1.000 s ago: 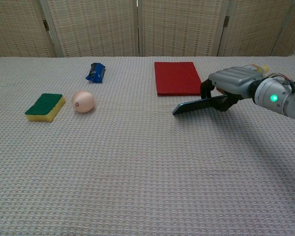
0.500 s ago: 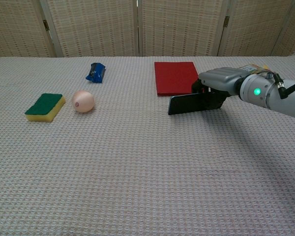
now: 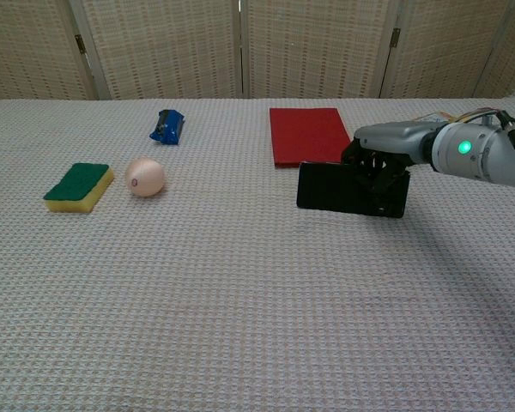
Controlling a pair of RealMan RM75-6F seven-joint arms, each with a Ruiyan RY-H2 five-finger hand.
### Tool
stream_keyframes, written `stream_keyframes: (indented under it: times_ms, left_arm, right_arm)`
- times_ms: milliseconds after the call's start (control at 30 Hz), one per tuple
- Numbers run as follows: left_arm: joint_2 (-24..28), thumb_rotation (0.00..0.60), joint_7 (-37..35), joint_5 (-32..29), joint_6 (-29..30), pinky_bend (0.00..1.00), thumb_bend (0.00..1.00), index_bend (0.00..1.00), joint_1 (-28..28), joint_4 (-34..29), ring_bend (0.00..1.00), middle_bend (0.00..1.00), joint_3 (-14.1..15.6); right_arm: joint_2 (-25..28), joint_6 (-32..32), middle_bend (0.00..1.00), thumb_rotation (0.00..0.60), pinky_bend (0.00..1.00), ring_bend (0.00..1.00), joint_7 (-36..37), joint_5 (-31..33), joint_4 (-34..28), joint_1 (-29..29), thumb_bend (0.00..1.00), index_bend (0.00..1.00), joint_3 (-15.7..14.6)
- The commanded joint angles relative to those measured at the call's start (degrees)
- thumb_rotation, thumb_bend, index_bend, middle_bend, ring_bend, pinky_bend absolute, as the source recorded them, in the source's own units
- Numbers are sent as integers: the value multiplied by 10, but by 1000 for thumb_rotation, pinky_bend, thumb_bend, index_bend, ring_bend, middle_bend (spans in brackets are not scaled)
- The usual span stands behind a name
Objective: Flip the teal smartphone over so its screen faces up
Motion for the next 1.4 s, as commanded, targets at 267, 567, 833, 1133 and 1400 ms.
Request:
stream_keyframes:
  times_ms: [267, 567, 833, 1133, 1400]
  left_arm:
    - [1, 600, -5, -1, 2, 142, 203, 142, 2, 3, 46, 66, 0]
    - [3, 600, -17, 5, 7, 142, 203, 142, 2, 7, 46, 67, -2]
    - [5, 600, -27, 6, 13, 142, 203, 142, 3, 12, 46, 67, -5]
    - [0, 600, -5, 24, 7, 142, 203, 142, -12, -6, 46, 67, -7]
    - [-3, 600, 18, 32, -6, 142, 203, 142, -24, -27, 46, 67, -6]
  right_arm:
    - [3, 55, 246, 600, 304, 229, -7, -5, 4, 5, 484, 271, 7]
    - [86, 123, 246, 600, 304, 229, -22, -25, -93, -31, 483, 271, -2]
    - [245, 258, 246, 600, 304, 229, -36, -78, -275, -142, 471, 261, -49]
    - [335, 435, 241, 600, 304, 224, 20, -194, -359, -293, 442, 208, -119]
    - [328, 531, 239, 600, 304, 221, 53, -262, -351, -389, 410, 204, -162]
